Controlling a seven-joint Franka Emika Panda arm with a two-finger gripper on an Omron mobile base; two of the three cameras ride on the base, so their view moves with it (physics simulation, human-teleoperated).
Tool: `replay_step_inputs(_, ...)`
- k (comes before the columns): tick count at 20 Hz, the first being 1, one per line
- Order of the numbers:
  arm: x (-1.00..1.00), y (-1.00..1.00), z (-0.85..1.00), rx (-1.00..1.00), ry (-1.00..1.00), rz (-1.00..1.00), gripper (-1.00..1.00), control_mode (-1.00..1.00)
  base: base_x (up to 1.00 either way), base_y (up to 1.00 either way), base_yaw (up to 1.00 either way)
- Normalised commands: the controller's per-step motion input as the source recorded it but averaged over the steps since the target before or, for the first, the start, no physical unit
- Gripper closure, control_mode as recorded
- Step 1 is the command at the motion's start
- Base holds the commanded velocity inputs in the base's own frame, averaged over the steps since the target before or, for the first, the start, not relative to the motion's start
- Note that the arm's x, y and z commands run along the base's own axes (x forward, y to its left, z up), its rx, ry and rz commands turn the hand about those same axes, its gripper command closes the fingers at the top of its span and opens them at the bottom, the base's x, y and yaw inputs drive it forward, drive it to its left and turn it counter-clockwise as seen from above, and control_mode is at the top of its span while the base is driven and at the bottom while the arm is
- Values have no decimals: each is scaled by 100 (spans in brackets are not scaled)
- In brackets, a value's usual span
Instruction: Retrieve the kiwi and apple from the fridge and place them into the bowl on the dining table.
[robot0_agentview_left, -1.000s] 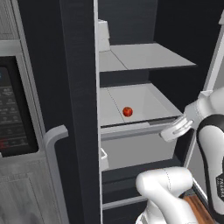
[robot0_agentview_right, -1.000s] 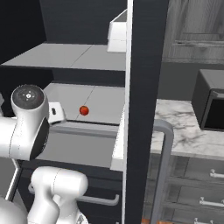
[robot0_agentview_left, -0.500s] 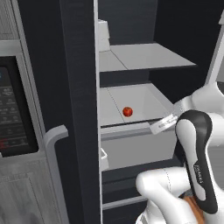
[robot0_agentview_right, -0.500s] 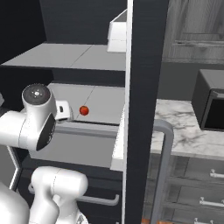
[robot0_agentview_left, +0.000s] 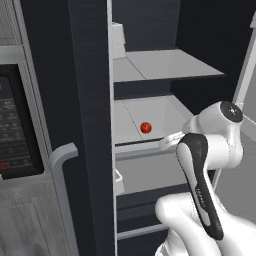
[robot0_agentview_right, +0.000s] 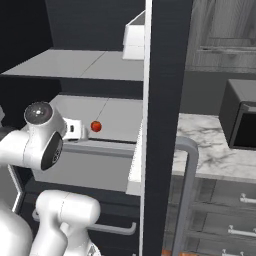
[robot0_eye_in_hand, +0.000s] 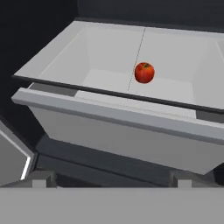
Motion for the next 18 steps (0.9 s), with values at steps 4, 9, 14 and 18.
replay_step_inputs(4, 58, 0, 0, 0, 9, -2, -100, -100, 0, 0, 0)
replay_step_inputs(9, 56, 0, -15, 0, 6, 0, -100, -100, 0, 0, 0)
replay_step_inputs(14, 54, 0, -25, 0, 4, 0, -100, -100, 0, 0, 0)
replay_step_inputs(18, 46, 0, -26, 0, 0, 0, -100, -100, 0, 0, 0)
